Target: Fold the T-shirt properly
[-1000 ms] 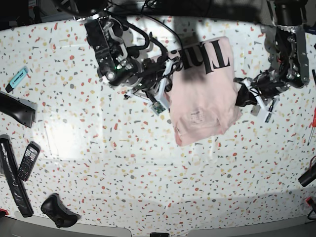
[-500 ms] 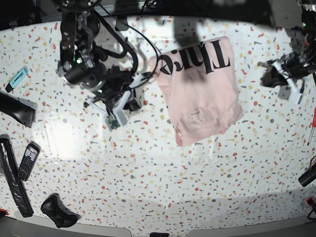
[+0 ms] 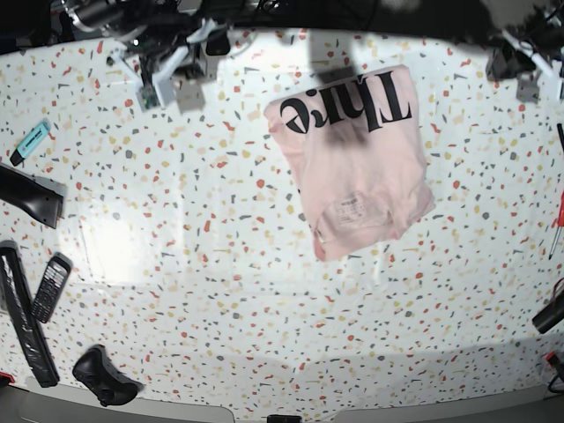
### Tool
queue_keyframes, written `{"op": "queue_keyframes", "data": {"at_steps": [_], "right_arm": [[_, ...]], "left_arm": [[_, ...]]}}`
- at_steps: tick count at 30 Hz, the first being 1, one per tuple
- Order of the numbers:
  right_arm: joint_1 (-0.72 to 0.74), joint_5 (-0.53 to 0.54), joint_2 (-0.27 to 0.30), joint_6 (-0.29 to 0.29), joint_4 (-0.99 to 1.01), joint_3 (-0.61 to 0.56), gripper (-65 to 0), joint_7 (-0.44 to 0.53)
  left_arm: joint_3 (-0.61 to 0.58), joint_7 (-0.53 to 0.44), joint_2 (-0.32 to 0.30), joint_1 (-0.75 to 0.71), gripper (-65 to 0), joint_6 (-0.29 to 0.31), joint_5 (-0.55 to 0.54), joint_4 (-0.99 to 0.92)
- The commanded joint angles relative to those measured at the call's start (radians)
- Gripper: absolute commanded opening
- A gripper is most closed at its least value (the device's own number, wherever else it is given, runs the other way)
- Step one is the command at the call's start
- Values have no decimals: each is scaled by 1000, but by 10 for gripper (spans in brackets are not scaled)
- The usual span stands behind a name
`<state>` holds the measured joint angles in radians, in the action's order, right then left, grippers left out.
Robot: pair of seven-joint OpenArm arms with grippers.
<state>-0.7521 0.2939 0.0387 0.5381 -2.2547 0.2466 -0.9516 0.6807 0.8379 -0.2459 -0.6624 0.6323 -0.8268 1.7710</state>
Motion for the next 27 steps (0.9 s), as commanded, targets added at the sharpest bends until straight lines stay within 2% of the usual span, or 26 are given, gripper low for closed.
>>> {"op": "queue_keyframes", "data": {"at_steps": [1,4,6,12,15,18,22,24,27], "right_arm": [[-38,22,3,3,-19,11,-650,8],[-139,21,3,4,-18,37,-650,5],[-186,21,4,4,-8,47,-650,6],[-205,-12,10,4,156,48,-650,17],[-166,-55,19,4,310,48,-650,56],[-91,-55,58,3,512,47,-650,58],[20,-55,129,-5,794,47,-650,64],[74,-55,163,-50,923,47,-650,95],[152,-59,210,-48,1105,46,-650,171]], "left_arm": [[5,-15,-2,-31,-650,7,-12,16],[5,-16,26,-92,-650,23,-11,11],[5,-17,44,-120,-650,55,15,-11],[-1,-77,64,-116,-650,66,53,-229],[-1,-96,65,-79,-650,66,64,-387],[-1,-134,65,-28,-650,66,135,-550],[-2,-279,64,23,-650,66,280,-738],[-2,-358,65,39,-650,66,328,-810],[-2,-436,65,60,-650,66,390,-897]]}}
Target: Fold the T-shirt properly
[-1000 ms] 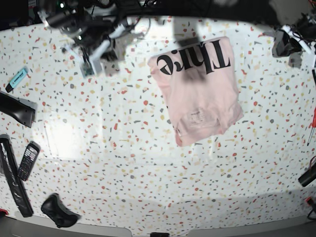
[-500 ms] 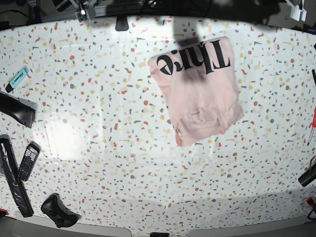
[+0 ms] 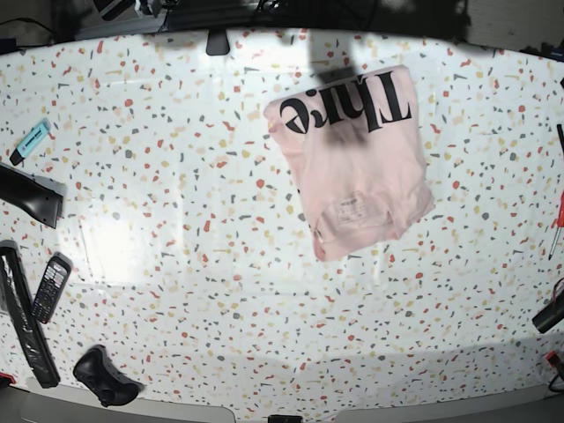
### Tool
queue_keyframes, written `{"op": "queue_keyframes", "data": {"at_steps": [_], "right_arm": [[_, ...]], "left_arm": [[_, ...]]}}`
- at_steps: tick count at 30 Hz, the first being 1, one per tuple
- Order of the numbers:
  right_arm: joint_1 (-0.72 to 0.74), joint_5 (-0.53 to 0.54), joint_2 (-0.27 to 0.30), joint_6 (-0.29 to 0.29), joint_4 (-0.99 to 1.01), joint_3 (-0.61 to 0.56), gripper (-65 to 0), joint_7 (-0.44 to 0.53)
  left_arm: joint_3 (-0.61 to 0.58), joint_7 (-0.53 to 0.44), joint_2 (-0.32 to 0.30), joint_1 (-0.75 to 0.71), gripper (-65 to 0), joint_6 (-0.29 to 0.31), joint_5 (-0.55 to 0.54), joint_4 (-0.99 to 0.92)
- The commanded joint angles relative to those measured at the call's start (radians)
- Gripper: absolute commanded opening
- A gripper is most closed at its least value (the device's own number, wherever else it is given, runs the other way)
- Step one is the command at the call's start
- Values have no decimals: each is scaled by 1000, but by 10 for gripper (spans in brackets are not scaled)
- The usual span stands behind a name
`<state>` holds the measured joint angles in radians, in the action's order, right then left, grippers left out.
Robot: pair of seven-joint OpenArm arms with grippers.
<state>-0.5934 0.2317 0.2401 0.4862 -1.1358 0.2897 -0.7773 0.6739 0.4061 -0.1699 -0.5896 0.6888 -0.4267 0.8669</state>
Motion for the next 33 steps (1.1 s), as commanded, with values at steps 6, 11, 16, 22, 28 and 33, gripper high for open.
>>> {"op": "queue_keyframes", "data": {"at_steps": [6,11,16,22,28,33], "right_arm": [[138,-97,92,3,278,-77,-650,208],[249,-182,106,-6,485,-223,-650,373],[352,-214,82,-64,673,-388,-650,529],[416,-175,32,-113,737,-450,-650,534],[396,-177,3,-124,737,-450,-650,534],[383,-176,4,-124,737,-450,-650,529]], "left_arm": [[5,-173,-11,36,-650,9,168,-126],[5,-212,-11,120,-621,2,246,-269],[5,-305,-4,196,-552,-23,294,-389],[-69,-397,45,236,-552,-105,428,-416],[-279,-400,65,243,-552,-246,426,-416],[-349,-407,76,246,-552,-293,388,-416]]}}
